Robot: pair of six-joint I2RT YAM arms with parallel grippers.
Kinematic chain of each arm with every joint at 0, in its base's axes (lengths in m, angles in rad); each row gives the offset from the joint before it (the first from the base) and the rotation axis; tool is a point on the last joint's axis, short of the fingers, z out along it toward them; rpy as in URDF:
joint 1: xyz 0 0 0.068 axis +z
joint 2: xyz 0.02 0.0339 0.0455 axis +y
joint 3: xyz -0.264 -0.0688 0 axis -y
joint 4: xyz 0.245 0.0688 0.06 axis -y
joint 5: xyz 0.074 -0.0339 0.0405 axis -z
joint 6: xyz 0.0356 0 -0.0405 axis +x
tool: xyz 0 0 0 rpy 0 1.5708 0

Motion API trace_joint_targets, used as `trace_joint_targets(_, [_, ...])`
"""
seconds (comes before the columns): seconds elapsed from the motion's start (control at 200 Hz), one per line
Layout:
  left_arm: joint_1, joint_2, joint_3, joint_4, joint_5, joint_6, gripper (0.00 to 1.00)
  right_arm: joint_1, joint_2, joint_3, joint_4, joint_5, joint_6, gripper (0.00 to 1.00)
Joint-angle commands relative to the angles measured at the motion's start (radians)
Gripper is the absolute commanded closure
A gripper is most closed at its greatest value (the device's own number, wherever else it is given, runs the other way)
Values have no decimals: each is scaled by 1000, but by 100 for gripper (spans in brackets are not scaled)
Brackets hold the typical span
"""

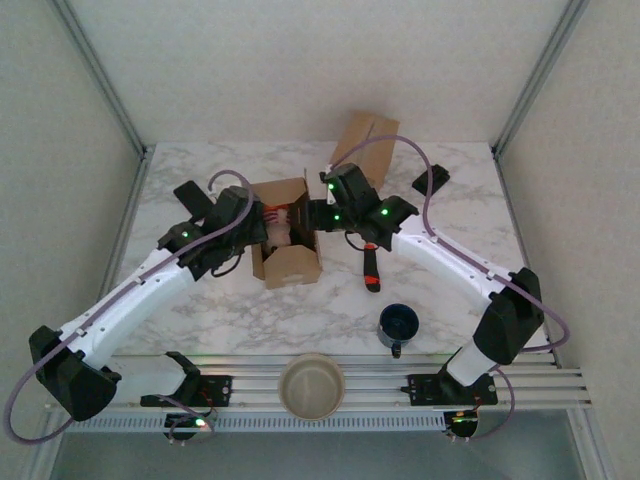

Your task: Unpack the express box

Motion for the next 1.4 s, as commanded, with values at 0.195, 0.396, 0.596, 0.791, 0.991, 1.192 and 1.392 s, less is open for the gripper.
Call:
trace_joint_targets(0.195, [-1, -33, -4, 84, 29, 18, 100, 13, 42, -43, -14, 14, 51, 60])
trace_joint_targets(0.396, [-1, -38, 29, 83, 39, 71, 82, 12, 24, -16, -34, 74, -27, 100])
trace_joint_targets(0.596, [-7, 25, 247, 46, 15, 288, 39, 13, -17, 110, -106, -13, -293, 100])
trace_joint_targets(0.791, [-67, 73, 450, 27, -15, 550, 26, 2, -1, 283, -278, -96, -473, 100])
trace_joint_targets(0.991, [-134, 70, 390, -32, -183, 696, 20, -39, 41, 403, -378, -204, -498, 100])
trace_joint_targets(1.192, [-194, -9, 205, 23, -314, 735, 6, -77, 75, 476, -426, -256, -491, 100])
trace_joint_targets(1.392, [-220, 50, 176, -24, -527, 735, 3, -77, 83, 492, -435, -261, -484, 100])
